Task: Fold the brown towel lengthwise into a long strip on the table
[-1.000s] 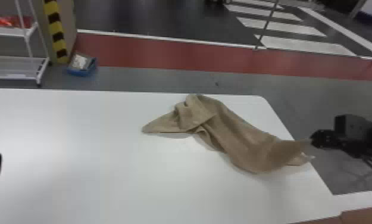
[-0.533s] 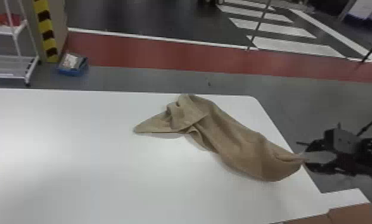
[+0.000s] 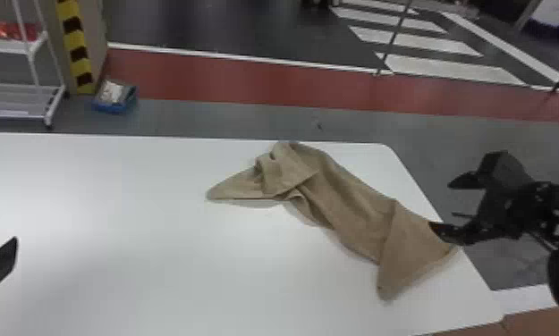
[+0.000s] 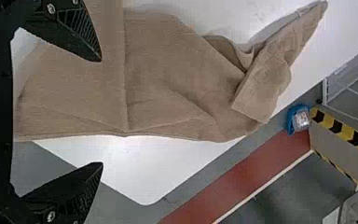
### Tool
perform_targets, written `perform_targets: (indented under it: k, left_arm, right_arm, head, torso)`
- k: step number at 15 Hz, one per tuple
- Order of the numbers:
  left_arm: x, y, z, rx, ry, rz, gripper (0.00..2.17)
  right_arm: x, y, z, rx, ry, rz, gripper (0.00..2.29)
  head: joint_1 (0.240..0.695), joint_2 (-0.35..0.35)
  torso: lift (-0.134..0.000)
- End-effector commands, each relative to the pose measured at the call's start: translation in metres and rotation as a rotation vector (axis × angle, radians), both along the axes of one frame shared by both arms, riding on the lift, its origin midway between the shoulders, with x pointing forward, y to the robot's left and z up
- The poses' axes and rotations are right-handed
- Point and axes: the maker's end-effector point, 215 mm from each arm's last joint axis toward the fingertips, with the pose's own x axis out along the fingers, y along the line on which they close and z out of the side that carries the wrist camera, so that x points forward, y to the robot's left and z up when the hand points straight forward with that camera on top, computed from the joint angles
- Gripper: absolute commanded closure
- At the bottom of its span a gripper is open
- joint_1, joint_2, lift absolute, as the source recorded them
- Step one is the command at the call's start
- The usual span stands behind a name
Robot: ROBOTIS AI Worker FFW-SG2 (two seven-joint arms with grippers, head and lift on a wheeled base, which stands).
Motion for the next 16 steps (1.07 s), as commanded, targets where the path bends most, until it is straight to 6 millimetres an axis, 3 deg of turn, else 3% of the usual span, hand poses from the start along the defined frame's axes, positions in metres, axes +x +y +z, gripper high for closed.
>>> perform_targets:
  k: [1,3,6,9,11,13,16]
  left_arm:
    - [0.0,-0.004,0.001,-0.008,-0.005,-0.005,0.55]
    - [0.007,-0.015,0.01,-0.012,-0.023,-0.022,0.55]
    - [0.015,-0.031,0.01,-0.025,-0.019,-0.045,0.55]
    - [0.007,-0.025,-0.002,-0.014,0.004,-0.035,0.55]
    - [0.0,-0.016,-0.006,-0.009,0.008,-0.022,0.55]
    - [-0.001,-0.013,-0.009,-0.007,0.009,-0.021,0.55]
    - [0.008,-0.019,-0.01,-0.008,0.0,-0.042,0.55]
  right_arm:
    - [0.028,0.044,-0.018,0.057,0.002,0.01,0.07]
    - [0.052,0.064,-0.036,0.043,-0.032,0.001,0.07]
    - [0.1,0.133,-0.061,0.049,-0.037,0.064,0.07]
    - [0.157,0.201,-0.069,0.058,-0.036,0.111,0.08]
    - [0.181,0.239,-0.08,0.025,-0.016,0.141,0.09]
    - [0.187,0.256,-0.101,0.0,0.037,0.148,0.11]
    - [0.171,0.246,-0.13,0.004,0.127,0.115,0.13]
  head:
    - [0.695,-0.235]
    - [0.695,-0.198]
    - [0.695,-0.156]
    - [0.695,-0.104]
    - [0.695,-0.037]
    - [0.695,0.005]
    - [0.695,0.051]
  torso:
    - [-0.093]
    - [-0.093]
    - [-0.093]
    - [-0.093]
    - [-0.093]
    - [-0.093]
    - [-0.093]
